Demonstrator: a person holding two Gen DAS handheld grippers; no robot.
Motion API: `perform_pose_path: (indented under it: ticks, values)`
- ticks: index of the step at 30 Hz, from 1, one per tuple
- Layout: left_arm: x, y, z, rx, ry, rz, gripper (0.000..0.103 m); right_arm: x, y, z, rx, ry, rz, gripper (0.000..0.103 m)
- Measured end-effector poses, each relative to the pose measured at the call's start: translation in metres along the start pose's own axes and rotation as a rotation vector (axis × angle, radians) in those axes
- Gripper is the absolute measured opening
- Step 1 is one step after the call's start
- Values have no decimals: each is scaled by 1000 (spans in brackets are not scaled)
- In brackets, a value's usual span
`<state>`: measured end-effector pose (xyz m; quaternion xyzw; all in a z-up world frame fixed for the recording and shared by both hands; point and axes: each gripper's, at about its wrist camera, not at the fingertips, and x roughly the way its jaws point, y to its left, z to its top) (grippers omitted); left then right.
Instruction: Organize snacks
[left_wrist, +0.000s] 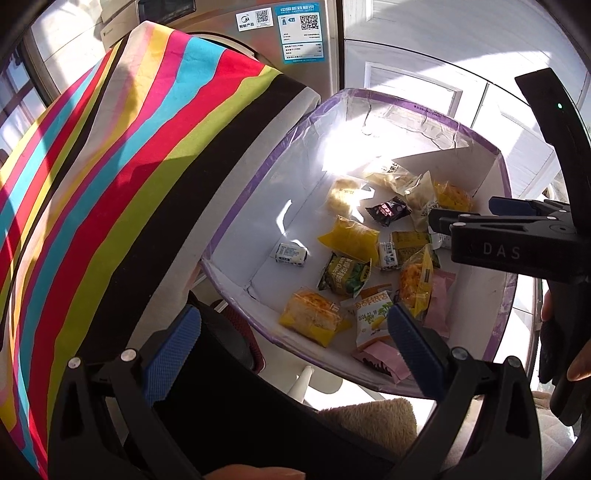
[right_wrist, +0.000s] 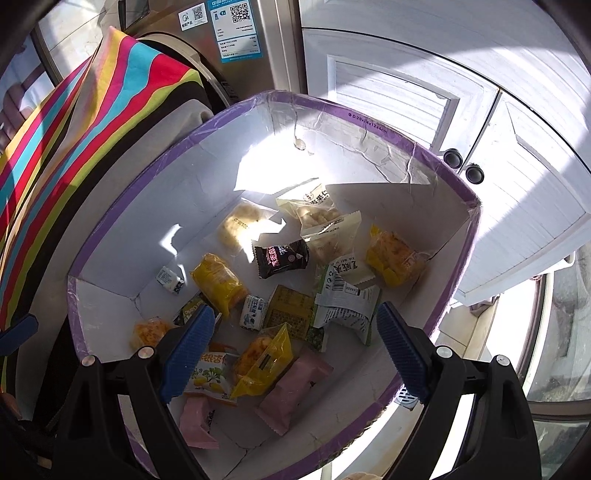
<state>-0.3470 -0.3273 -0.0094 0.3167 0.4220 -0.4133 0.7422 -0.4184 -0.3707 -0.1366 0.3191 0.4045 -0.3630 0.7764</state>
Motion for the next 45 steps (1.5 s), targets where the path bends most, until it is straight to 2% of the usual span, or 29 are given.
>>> perform_pose_path:
  ticks: [33, 36, 45]
  values:
    - [5, 2, 1, -19, 16, 3, 101, 8, -1, -3, 13, 26, 16, 86]
    - [2, 4, -1, -21, -7, 17, 101, 8, -1, -3, 14, 26, 16, 86]
    - [8, 7, -2, -28, 28, 11, 101, 9, 0, -4, 13, 30, 17, 86]
